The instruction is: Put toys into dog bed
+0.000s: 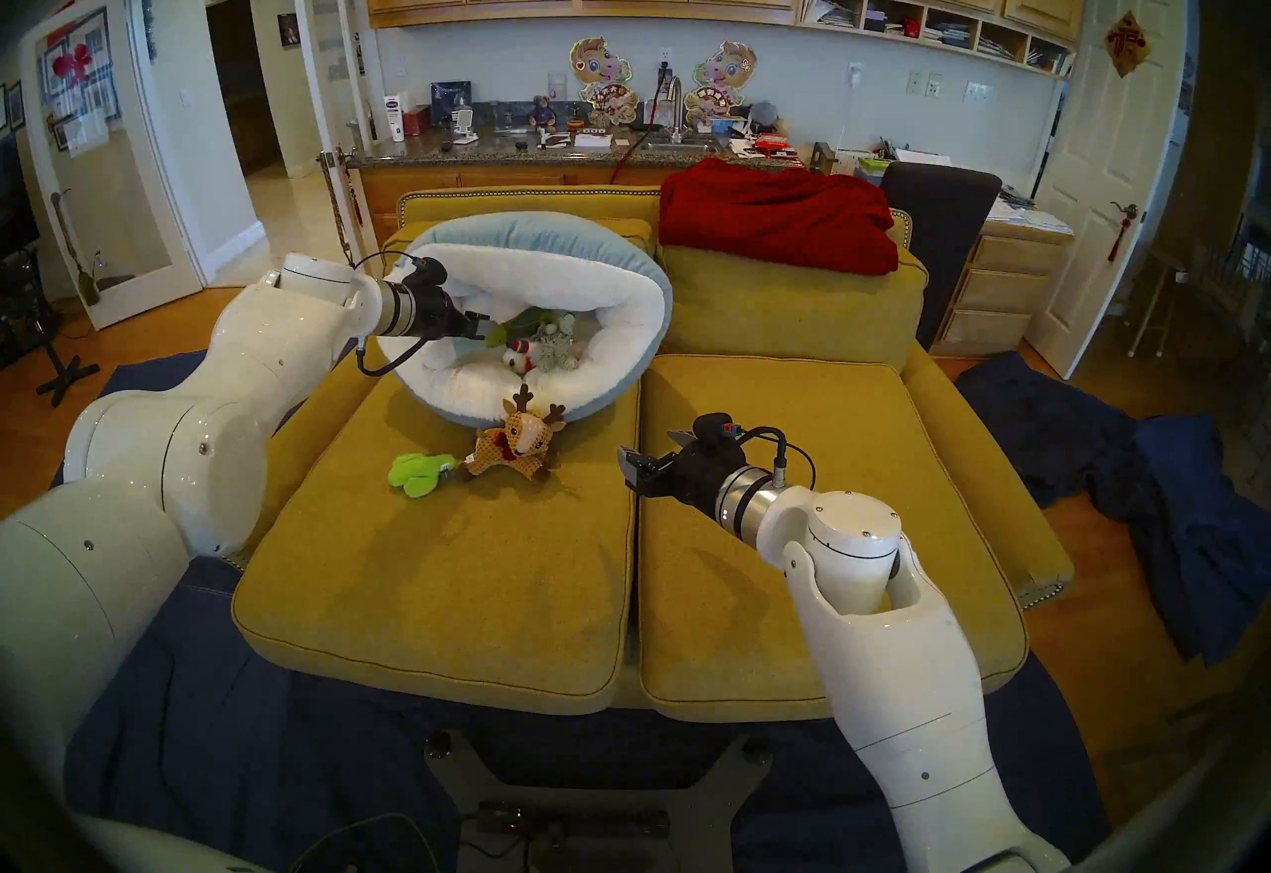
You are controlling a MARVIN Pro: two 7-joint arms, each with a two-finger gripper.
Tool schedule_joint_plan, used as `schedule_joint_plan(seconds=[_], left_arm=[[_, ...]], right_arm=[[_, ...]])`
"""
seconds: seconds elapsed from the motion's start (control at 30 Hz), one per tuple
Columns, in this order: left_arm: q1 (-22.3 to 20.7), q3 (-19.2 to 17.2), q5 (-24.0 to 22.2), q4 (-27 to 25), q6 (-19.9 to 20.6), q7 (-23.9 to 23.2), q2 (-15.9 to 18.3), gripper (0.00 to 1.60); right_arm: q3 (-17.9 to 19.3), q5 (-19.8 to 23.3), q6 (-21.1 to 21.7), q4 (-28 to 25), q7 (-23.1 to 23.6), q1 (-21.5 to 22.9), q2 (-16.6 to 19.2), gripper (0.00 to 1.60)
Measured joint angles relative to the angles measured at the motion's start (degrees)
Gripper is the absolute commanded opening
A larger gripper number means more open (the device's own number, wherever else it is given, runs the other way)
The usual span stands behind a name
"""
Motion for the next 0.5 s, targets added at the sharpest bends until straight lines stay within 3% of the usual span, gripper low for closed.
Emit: schedule_joint_plan(seconds=[0.5], left_arm=[[4.24,0.86,-1.41,-7.03,-2.10,-14.59,4.57,1.60]], right_arm=[[0.09,-0.38,0.01,0.03,0.09,0.00,-0.19,1.60]])
